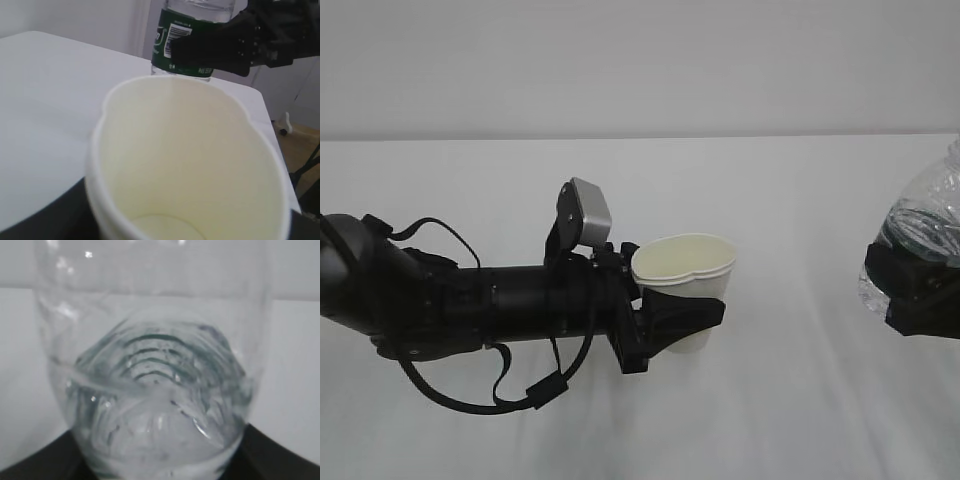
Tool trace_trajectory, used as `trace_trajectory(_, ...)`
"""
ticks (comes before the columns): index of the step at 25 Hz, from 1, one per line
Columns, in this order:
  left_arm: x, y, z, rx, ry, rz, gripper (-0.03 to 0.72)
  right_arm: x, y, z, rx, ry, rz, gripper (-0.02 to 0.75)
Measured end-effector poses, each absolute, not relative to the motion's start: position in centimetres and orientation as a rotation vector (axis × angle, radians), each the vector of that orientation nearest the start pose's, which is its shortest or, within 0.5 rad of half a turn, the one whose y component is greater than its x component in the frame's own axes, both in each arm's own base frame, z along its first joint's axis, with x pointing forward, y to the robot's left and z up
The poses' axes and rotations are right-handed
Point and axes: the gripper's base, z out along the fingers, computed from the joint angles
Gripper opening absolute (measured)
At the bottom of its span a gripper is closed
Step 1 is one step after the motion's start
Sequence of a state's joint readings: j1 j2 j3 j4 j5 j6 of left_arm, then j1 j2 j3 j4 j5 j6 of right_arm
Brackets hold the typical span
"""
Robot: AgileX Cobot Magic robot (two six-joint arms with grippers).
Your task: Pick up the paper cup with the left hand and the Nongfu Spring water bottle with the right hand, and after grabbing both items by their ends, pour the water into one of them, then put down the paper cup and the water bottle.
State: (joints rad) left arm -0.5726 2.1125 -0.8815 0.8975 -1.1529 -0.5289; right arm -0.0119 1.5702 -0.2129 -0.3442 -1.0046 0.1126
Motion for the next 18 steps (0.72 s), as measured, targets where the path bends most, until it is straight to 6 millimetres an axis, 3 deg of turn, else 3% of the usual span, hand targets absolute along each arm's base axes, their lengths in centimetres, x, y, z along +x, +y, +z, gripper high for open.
trace_trajectory(8,26.9,-26.6,12.1,1.072,1.512,-1.215,0.43,21.5,2.1,16.9,-0.271,1.876,0.16,0.405)
trace_trajectory(18,26.8,-26.6,12.0,1.087,1.515,-1.226,0.43,22.1,1.2,21.6,-0.366,1.93,-0.027,0.405)
